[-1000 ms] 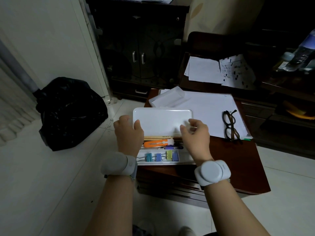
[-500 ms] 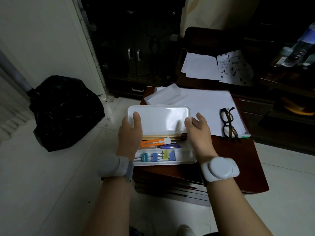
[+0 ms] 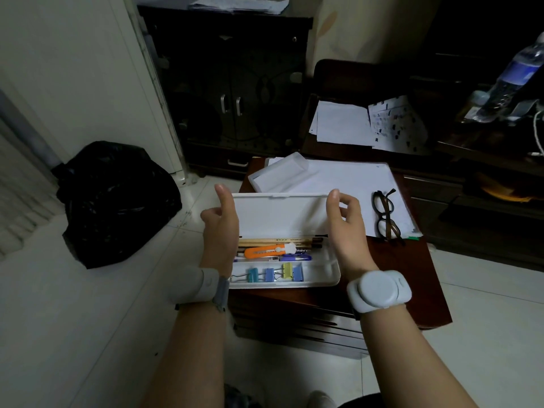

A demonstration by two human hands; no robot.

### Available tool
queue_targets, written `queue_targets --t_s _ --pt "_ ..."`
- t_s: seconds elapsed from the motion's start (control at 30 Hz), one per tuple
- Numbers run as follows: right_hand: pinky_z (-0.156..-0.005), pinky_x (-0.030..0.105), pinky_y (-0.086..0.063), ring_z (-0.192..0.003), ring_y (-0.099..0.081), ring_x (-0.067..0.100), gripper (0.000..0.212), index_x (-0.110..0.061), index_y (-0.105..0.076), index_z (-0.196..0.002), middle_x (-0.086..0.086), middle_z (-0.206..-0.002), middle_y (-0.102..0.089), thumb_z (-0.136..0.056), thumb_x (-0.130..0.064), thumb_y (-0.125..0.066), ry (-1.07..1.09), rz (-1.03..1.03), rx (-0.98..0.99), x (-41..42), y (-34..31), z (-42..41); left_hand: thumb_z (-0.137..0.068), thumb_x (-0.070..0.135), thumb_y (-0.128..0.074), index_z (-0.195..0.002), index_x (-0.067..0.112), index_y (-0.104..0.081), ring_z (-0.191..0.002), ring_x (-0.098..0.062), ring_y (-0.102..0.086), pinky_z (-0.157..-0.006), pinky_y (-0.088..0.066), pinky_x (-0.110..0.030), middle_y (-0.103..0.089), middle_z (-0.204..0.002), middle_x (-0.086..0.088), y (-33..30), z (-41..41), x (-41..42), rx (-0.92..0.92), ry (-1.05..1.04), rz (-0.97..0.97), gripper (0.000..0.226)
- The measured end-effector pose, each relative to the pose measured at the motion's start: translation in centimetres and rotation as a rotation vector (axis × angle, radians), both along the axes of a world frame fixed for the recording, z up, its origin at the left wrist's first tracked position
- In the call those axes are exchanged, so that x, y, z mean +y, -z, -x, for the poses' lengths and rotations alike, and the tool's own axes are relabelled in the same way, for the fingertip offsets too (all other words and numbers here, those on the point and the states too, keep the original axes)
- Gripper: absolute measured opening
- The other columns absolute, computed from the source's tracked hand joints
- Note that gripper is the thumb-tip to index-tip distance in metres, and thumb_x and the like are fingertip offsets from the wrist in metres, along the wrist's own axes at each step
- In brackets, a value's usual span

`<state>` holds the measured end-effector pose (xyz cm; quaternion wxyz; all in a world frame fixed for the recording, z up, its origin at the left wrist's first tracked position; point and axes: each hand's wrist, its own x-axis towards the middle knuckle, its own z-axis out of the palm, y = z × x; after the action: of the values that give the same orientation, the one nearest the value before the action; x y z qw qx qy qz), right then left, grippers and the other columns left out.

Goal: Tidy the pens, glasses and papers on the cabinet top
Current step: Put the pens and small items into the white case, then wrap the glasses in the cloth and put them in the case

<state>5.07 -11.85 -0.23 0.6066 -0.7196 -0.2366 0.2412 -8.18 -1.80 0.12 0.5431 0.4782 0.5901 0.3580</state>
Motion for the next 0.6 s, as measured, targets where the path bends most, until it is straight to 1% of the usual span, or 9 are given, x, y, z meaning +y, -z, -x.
queue_targets --t_s 0.1,0.2,0.27,0.3,0.37,0.43,0.5,0.53,0.6 --pt "-0.07 0.016 -0.039 -0.081 -0.048 0.003 0.036 -0.019 -0.044 -0.109 -0.011 -0.089 -0.048 -0.095 -0.051 -0.038 0.022 -0.01 0.007 -0.3 -0.3 0.2 -0.09 0.066 -0.02 -0.137 0.004 -0.028 -0.094 -0.014 -0.036 -0.084 -0.027 -0.028 -0.036 -0.104 -0.001 -0.4 0.0 -0.5 0.0 0.009 -0.01 0.078" --pt "-0.068 0.022 -0.04 -0.074 -0.045 0.007 0.036 -0.015 -0.043 -0.097 -0.007 -0.082 -0.044 -0.094 -0.051 -0.041 0.037 0.001 0.033 -0.5 -0.1 0.2 -0.089 0.067 -0.025 -0.135 0.004 -0.031 -0.098 -0.016 -0.041 -0.092 -0.034 -0.032 -0.04 -0.108 0.0 0.4 0.6 -0.3 -0.014 0.023 0.009 0.077" --pt "-0.069 0.026 -0.037 -0.067 -0.043 0.007 0.031 -0.018 -0.041 -0.081 -0.006 -0.075 -0.042 -0.094 -0.046 -0.047 0.03 0.018 0.07 -0.9 0.1 -0.1 -0.084 0.07 -0.037 -0.122 0.006 -0.044 -0.097 -0.021 -0.056 -0.093 -0.045 -0.038 -0.058 -0.111 -0.006 0.6 1.4 -0.3 -0.038 0.066 0.042 0.074" --pt "-0.071 0.026 -0.036 -0.066 -0.042 0.008 0.03 -0.02 -0.039 -0.076 -0.005 -0.074 -0.042 -0.093 -0.042 -0.05 0.02 0.033 0.08 -1.1 0.1 -0.2 -0.082 0.067 -0.043 -0.112 0.007 -0.051 -0.09 -0.023 -0.061 -0.087 -0.05 -0.04 -0.063 -0.104 -0.011 0.5 1.8 -0.3 -0.048 0.101 0.063 0.068" --pt "-0.068 0.025 -0.037 -0.069 -0.045 0.009 0.024 -0.02 -0.041 -0.076 -0.005 -0.076 -0.045 -0.09 -0.034 -0.056 0.013 0.082 0.081 -1.5 0.0 -0.5 -0.089 0.046 -0.05 -0.085 0.012 -0.057 -0.074 -0.02 -0.06 -0.074 -0.05 -0.033 -0.062 -0.081 -0.008 0.5 2.3 -0.3 -0.043 0.116 0.073 0.035" --pt "-0.061 0.023 -0.037 -0.074 -0.047 0.014 0.016 -0.018 -0.044 -0.079 -0.004 -0.078 -0.047 -0.085 -0.023 -0.058 -0.016 0.132 0.056 -2.1 0.0 -0.6 -0.092 0.027 -0.052 -0.069 0.016 -0.051 -0.073 -0.023 -0.056 -0.076 -0.046 -0.033 -0.055 -0.072 -0.004 0.1 2.7 -0.9 0.051 0.104 0.051 0.025" --pt "-0.06 0.02 -0.038 -0.079 -0.049 0.015 0.01 -0.015 -0.051 -0.089 -0.001 -0.086 -0.052 -0.082 -0.017 -0.058 -0.072 0.215 -0.005 -2.7 -0.2 -0.6 -0.091 0.022 -0.054 -0.081 0.01 -0.062 -0.095 -0.033 -0.059 -0.088 -0.046 -0.04 -0.061 -0.087 -0.013 0.1 3.1 -1.5 0.211 0.189 -0.072 0.018" --pt "-0.062 0.02 -0.04 -0.084 -0.051 0.015 0.016 -0.014 -0.053 -0.098 0.002 -0.096 -0.055 -0.083 -0.015 -0.058 -0.114 0.274 -0.045 -2.8 -0.1 -0.6 -0.091 0.021 -0.055 -0.1 0.005 -0.065 -0.107 -0.033 -0.057 -0.094 -0.044 -0.041 -0.063 -0.105 -0.017 0.0 3.1 -1.9 0.329 0.228 -0.14 0.021" --pt "-0.071 0.023 -0.041 -0.095 -0.053 0.018 0.032 -0.011 -0.052 -0.116 0.008 -0.114 -0.055 -0.085 -0.015 -0.058 -0.202 0.382 -0.168 -3.1 -0.3 -0.5 -0.093 0.023 -0.053 -0.127 0.002 -0.052 -0.121 -0.03 -0.05 -0.102 -0.039 -0.038 -0.055 -0.129 -0.016 0.0 3.2 -2.7 0.519 0.29 -0.249 0.04"
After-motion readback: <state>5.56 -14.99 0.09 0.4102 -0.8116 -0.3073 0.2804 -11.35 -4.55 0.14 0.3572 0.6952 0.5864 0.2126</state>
